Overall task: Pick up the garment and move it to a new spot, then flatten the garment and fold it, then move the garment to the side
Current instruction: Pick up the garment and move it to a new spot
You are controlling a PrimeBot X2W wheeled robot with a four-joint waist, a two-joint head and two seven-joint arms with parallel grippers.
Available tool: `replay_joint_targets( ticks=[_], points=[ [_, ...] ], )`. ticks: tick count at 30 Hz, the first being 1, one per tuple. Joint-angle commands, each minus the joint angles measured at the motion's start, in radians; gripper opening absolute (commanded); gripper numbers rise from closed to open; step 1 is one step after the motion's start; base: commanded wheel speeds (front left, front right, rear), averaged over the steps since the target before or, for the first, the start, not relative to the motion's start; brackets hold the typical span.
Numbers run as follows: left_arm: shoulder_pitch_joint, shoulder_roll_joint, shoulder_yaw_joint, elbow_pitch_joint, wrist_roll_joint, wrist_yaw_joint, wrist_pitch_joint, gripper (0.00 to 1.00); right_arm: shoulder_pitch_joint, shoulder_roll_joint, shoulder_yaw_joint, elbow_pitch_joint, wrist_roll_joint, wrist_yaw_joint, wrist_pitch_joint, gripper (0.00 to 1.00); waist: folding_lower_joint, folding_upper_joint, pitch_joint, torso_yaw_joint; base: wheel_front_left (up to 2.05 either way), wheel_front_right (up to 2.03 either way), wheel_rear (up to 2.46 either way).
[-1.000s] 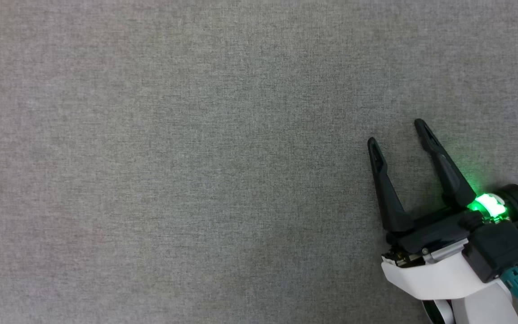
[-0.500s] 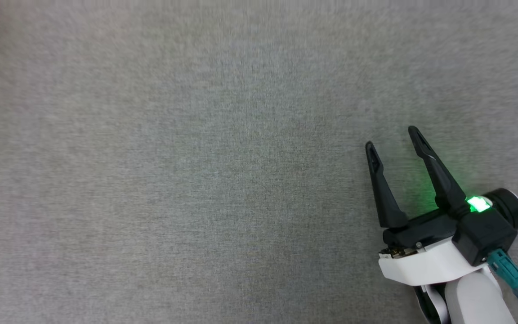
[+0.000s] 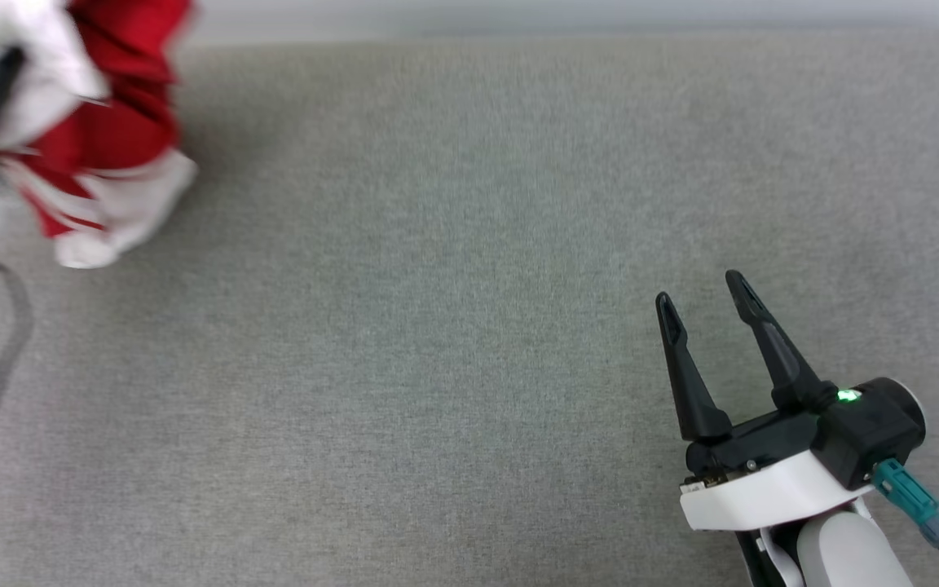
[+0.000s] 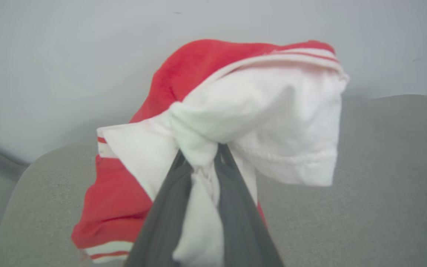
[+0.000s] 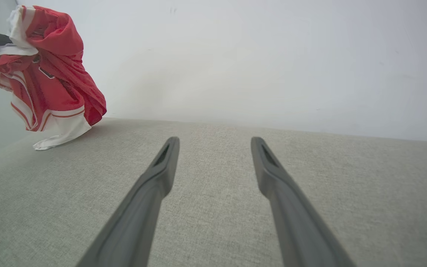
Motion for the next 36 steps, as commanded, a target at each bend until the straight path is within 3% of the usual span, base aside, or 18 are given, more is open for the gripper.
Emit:
replay_joint_targets(
  ticks=[1,5,15,23,27,28,29,36],
  points=[
    [0.023,-0.036,-0.008,-0.026,-0.012,0.009,-0.016,0.00,0.015,-0.001,0.000,0.005,0.014,-0.001,-0.002,1.00,0.0000,-0.0001,-0.053,0.004,0.00,0.00,0.00],
    [0.067,-0.107,-0.049,-0.097,0.023,0.045,-0.057,0.00,0.019,-0.001,-0.003,0.019,0.021,-0.001,-0.002,1.00,0.0000,-0.0001,-0.097,-0.005,0.00,0.00,0.00],
    [0.244,-0.352,-0.188,-0.243,0.069,0.152,-0.173,0.00,0.029,-0.001,-0.032,0.013,0.045,-0.001,-0.002,1.00,0.0000,-0.0001,-0.153,-0.070,0.00,0.00,0.00],
    [0.327,-0.540,-0.392,-0.188,0.192,0.188,-0.195,0.00,0.028,0.000,-0.085,0.009,0.033,-0.001,-0.002,1.00,0.0000,-0.0001,-0.159,-0.127,0.00,0.00,0.00],
    [0.348,-0.612,-0.473,-0.117,0.229,0.177,-0.188,0.00,0.023,0.000,-0.100,0.005,0.031,-0.001,-0.002,1.00,0.0000,-0.0001,-0.154,-0.142,0.00,0.00,0.00],
    [0.350,-0.622,-0.495,-0.098,0.245,0.172,-0.186,0.42,0.023,0.000,-0.102,0.004,0.032,-0.001,-0.002,1.00,0.0000,-0.0001,-0.154,-0.144,0.00,0.00,0.00],
    [0.353,-0.635,-0.513,-0.081,0.254,0.168,-0.186,1.00,0.025,0.000,-0.103,0.004,0.033,-0.001,-0.002,1.00,0.0000,-0.0001,-0.154,-0.144,0.00,0.00,0.00],
    [0.351,-0.681,-0.528,-0.016,0.274,0.129,-0.264,1.00,0.045,0.000,-0.107,0.019,0.028,-0.001,-0.002,1.00,0.0000,-0.0001,-0.182,-0.118,0.00,0.00,0.00]
  ],
)
